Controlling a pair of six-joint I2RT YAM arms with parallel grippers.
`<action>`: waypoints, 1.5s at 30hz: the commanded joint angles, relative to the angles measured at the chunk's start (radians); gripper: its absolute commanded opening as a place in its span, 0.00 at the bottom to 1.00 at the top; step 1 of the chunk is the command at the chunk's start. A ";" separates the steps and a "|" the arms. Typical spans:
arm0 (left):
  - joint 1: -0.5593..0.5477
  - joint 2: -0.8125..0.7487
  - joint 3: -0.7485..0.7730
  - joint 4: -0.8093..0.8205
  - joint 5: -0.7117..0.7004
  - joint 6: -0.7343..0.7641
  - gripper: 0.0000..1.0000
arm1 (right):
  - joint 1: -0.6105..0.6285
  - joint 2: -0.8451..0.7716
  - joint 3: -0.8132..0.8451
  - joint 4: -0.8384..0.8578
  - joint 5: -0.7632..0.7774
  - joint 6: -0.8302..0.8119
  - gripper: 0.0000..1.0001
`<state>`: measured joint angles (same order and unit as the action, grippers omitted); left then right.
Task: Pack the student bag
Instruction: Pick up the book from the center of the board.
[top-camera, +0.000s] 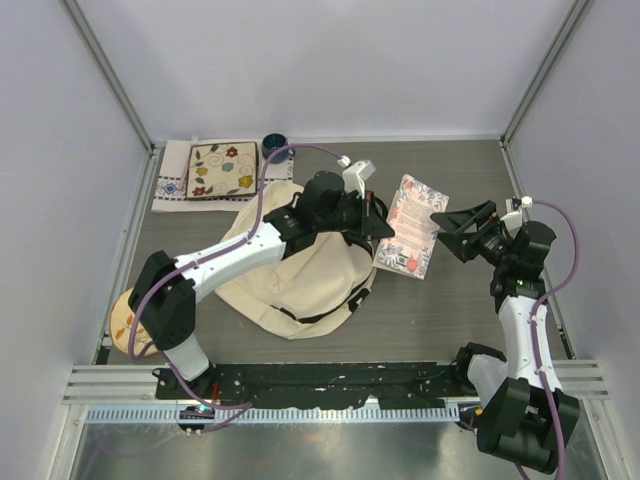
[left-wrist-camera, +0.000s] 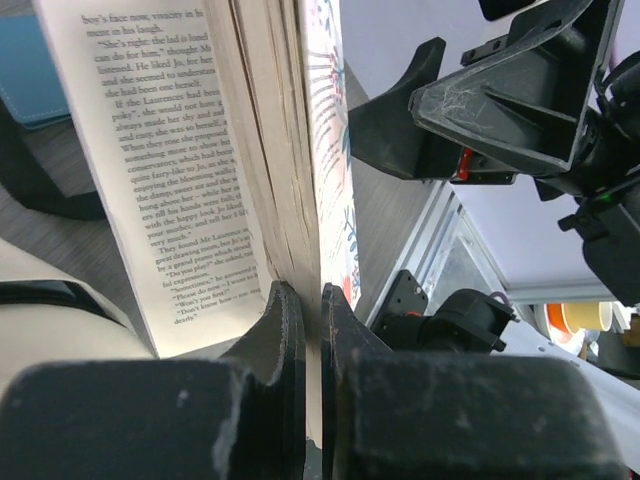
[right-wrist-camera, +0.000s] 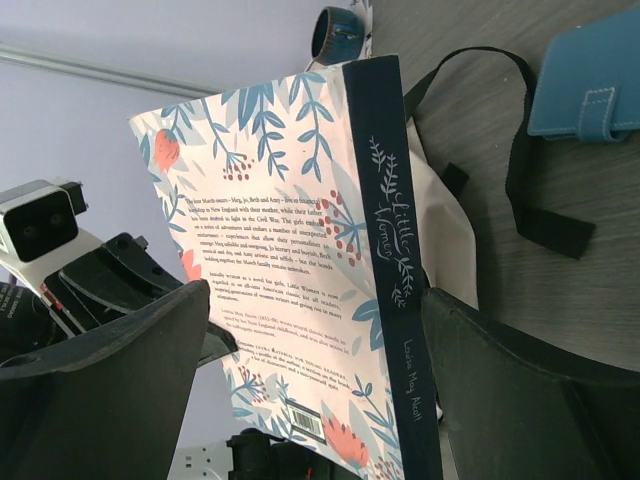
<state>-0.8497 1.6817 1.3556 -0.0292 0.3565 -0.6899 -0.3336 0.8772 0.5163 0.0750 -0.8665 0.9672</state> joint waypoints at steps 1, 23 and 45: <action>0.012 -0.089 0.004 0.212 0.097 -0.043 0.00 | 0.036 0.009 0.019 0.199 -0.055 0.079 0.91; 0.074 -0.154 -0.122 0.426 0.211 -0.171 0.00 | 0.119 0.108 0.077 0.175 0.006 -0.048 0.91; 0.075 -0.108 -0.142 0.459 0.271 -0.205 0.00 | 0.199 0.134 0.070 0.477 -0.046 0.123 0.40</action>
<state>-0.7719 1.6104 1.2007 0.3454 0.5964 -0.9268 -0.1413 1.0149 0.5541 0.4759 -0.9043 1.0775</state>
